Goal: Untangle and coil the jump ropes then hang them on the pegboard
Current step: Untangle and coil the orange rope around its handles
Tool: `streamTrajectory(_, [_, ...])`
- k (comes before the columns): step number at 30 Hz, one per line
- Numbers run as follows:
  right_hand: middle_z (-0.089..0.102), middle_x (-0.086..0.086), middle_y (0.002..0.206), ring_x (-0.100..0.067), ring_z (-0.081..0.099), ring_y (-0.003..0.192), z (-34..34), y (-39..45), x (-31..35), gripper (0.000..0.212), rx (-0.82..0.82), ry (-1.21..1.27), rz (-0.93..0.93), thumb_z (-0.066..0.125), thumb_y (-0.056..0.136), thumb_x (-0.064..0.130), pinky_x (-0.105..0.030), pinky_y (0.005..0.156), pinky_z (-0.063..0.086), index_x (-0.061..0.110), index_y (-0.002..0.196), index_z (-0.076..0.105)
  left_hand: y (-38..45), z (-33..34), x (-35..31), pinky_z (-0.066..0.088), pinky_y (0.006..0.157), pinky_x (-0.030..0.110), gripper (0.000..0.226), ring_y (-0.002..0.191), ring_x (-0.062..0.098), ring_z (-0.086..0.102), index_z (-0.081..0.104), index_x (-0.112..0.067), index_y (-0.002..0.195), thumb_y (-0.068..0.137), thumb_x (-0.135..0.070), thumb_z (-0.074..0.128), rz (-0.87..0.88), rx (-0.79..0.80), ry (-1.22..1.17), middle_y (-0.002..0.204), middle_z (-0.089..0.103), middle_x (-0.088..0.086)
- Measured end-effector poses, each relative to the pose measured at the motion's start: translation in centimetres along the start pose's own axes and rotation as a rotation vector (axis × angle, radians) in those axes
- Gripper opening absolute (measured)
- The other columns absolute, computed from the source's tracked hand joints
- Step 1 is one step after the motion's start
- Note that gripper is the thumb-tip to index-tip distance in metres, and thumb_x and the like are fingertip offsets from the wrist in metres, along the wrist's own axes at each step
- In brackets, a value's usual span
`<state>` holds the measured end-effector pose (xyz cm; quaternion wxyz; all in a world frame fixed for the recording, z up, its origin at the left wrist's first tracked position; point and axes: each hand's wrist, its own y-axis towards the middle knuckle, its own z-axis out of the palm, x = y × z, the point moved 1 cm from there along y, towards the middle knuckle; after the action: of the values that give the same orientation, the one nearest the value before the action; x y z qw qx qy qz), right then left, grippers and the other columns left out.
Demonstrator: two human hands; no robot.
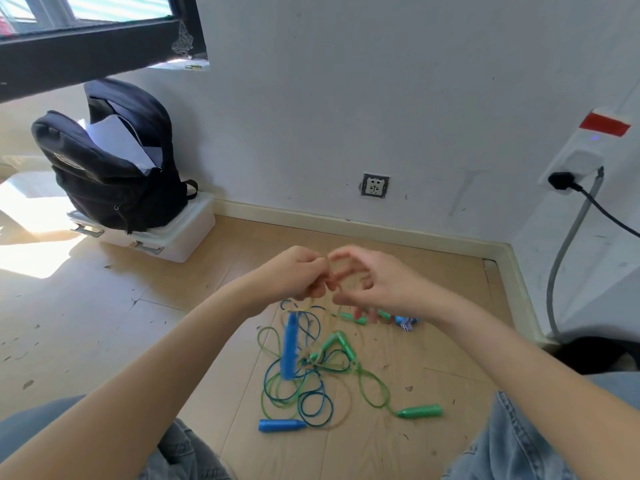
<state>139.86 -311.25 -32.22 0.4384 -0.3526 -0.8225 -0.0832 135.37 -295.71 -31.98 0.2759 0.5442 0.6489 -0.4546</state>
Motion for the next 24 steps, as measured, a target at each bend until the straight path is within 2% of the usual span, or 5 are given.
streamTrajectory(3, [0.064,0.005,0.054,-0.007,0.056,0.042,-0.5,0.0,0.3,0.015,-0.036,0.039,-0.021,0.069,0.081,0.015,-0.016,0.041,0.041,0.02,0.092,0.06,-0.3,0.2,-0.1,0.032,0.044,0.015,0.029,0.039,0.006,0.036,0.065,-0.011,0.078,0.092,-0.011,0.039,0.002,0.063,-0.049,0.05,0.057,-0.004])
streamTrajectory(14, [0.056,0.0,0.057,0.0,0.043,0.032,-4.2,-0.3,-0.8,0.018,-0.704,0.242,0.087,0.049,0.094,0.012,-0.011,0.035,0.033,0.012,0.076,0.054,0.5,-2.5,3.1,0.038,0.057,0.023,0.035,0.065,0.015,0.051,0.064,-0.019,0.075,0.089,-0.006,0.035,-0.219,-0.319,0.443,0.078,0.057,0.0])
streamTrajectory(19, [0.067,0.003,0.06,-0.003,0.049,0.031,-2.9,0.0,-2.2,0.017,-0.348,-0.063,0.298,0.052,0.093,0.02,-0.012,0.033,0.033,0.007,0.09,0.062,0.1,-2.5,2.6,0.043,0.07,0.025,0.033,0.066,0.006,0.06,0.065,-0.015,0.067,0.089,-0.007,0.042,-0.097,-0.312,0.006,0.075,0.067,-0.005])
streamTrajectory(22, [0.068,0.001,0.093,-0.005,0.063,0.059,-2.4,-0.2,-2.3,0.043,-0.14,-0.507,0.36,0.062,0.085,0.041,-0.022,0.054,0.047,0.009,0.113,0.057,-0.5,-2.2,0.1,0.045,0.063,0.019,0.028,0.05,0.006,0.05,0.067,-0.017,0.073,0.089,-0.012,0.044,0.091,-0.275,-0.109,0.061,0.061,-0.009])
streamTrajectory(24, [0.057,0.004,0.123,-0.003,0.064,0.075,-2.0,-0.3,-1.5,0.064,-0.018,-0.365,0.227,0.07,0.078,0.04,-0.025,0.067,0.05,0.021,0.133,0.043,-1.1,-1.5,-1.4,0.041,0.052,0.014,0.027,0.045,0.006,0.043,0.069,-0.019,0.076,0.091,-0.015,0.047,0.202,-0.126,-0.106,0.055,0.053,-0.009])
